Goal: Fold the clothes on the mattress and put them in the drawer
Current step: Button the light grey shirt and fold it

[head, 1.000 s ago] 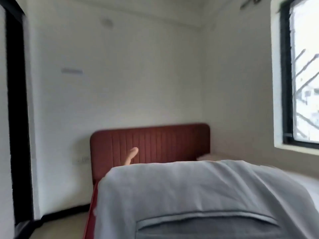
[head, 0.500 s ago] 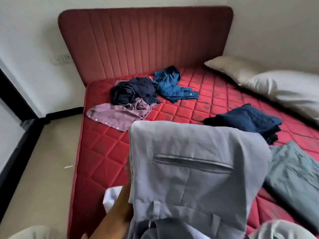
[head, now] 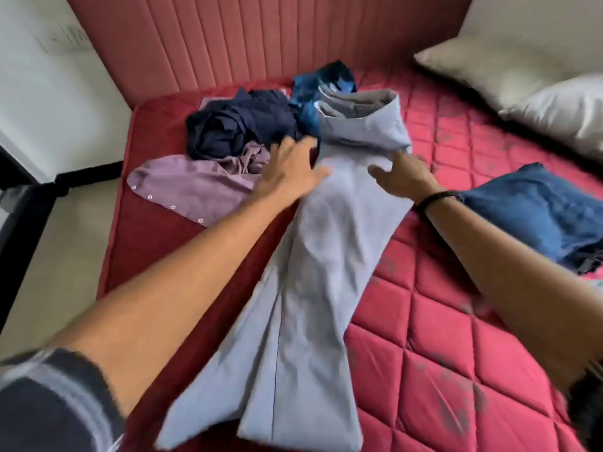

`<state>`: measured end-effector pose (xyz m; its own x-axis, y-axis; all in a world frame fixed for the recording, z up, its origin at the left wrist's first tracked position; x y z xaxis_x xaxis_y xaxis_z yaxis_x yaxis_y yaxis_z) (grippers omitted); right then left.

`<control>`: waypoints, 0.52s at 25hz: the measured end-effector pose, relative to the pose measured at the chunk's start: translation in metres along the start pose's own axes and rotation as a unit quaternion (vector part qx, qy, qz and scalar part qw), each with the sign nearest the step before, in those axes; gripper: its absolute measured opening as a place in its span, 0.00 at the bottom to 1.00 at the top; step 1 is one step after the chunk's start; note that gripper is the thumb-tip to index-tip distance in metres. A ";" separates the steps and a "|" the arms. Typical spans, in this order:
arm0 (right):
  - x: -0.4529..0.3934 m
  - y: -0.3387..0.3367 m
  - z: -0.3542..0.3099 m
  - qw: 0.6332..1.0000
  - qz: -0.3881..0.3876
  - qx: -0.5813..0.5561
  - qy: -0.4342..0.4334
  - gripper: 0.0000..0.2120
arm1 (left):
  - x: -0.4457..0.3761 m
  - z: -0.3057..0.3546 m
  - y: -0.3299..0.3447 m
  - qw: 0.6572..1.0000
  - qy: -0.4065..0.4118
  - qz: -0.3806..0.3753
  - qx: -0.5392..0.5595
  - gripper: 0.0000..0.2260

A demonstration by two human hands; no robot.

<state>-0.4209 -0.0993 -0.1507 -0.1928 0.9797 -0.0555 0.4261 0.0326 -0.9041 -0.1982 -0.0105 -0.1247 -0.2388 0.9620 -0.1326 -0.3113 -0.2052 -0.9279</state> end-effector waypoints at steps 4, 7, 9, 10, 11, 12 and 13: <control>0.127 0.063 0.047 0.983 0.030 -0.174 0.043 0.20 | 0.114 -0.062 0.073 0.993 -0.068 -0.054 0.084 0.25; 0.249 0.092 0.041 0.978 0.051 -0.205 0.004 0.18 | 0.178 -0.084 0.081 0.984 -0.125 -0.007 0.123 0.20; 0.300 0.093 0.011 0.965 -0.011 -0.261 -0.011 0.24 | 0.218 -0.085 0.060 0.983 -0.140 -0.009 0.119 0.21; 0.321 0.089 -0.007 0.958 -0.054 -0.283 0.001 0.27 | 0.242 -0.083 0.047 0.985 -0.144 -0.021 0.096 0.24; 0.339 0.085 -0.025 0.945 -0.090 -0.313 0.016 0.26 | 0.266 -0.082 0.039 0.985 -0.154 -0.041 0.070 0.27; 0.353 0.081 -0.041 0.920 -0.122 -0.371 0.016 0.19 | 0.288 -0.081 0.032 0.983 -0.174 -0.053 0.038 0.28; 0.367 0.079 -0.054 0.884 -0.158 -0.440 0.011 0.12 | 0.303 -0.081 0.030 0.979 -0.193 -0.058 0.029 0.28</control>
<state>-0.4103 0.2735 -0.2195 -0.4124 0.8972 0.1580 0.8781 0.4377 -0.1935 -0.2051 0.2900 -0.2207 -0.5248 0.8420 0.1250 -0.4055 -0.1182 -0.9064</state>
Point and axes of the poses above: each hand's wrist, its own x-axis away from the middle knuckle, its own y-axis out of the palm, z = x × y, the point moved 1 cm from there along -x, towards the middle knuckle, and after that the axes turned 4 degrees about -x, right-handed, at the moved point
